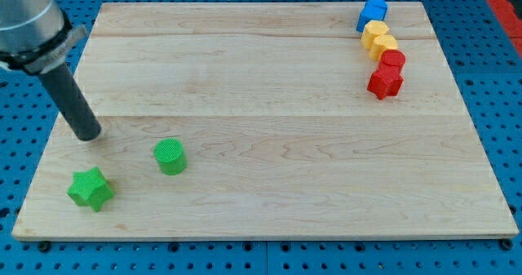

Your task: Push the red circle to the bottom of the red star

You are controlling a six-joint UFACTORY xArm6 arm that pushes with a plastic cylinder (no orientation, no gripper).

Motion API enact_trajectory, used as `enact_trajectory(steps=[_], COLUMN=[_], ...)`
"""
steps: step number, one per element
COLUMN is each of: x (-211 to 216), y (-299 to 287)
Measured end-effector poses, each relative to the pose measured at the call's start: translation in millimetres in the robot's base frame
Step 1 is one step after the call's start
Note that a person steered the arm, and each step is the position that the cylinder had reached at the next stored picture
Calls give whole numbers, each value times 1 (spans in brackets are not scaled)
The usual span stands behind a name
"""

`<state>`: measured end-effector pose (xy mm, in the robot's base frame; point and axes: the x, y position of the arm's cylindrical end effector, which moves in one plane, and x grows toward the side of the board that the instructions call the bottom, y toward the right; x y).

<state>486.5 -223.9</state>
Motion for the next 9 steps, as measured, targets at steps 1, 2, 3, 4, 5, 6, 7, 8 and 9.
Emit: enact_trajectory(steps=[1,2,3,4,5,6,7,8,9], x=[21,35,35,35,33,32,28,6,-5], y=[15,36,105,186,260,285,242,222,286])
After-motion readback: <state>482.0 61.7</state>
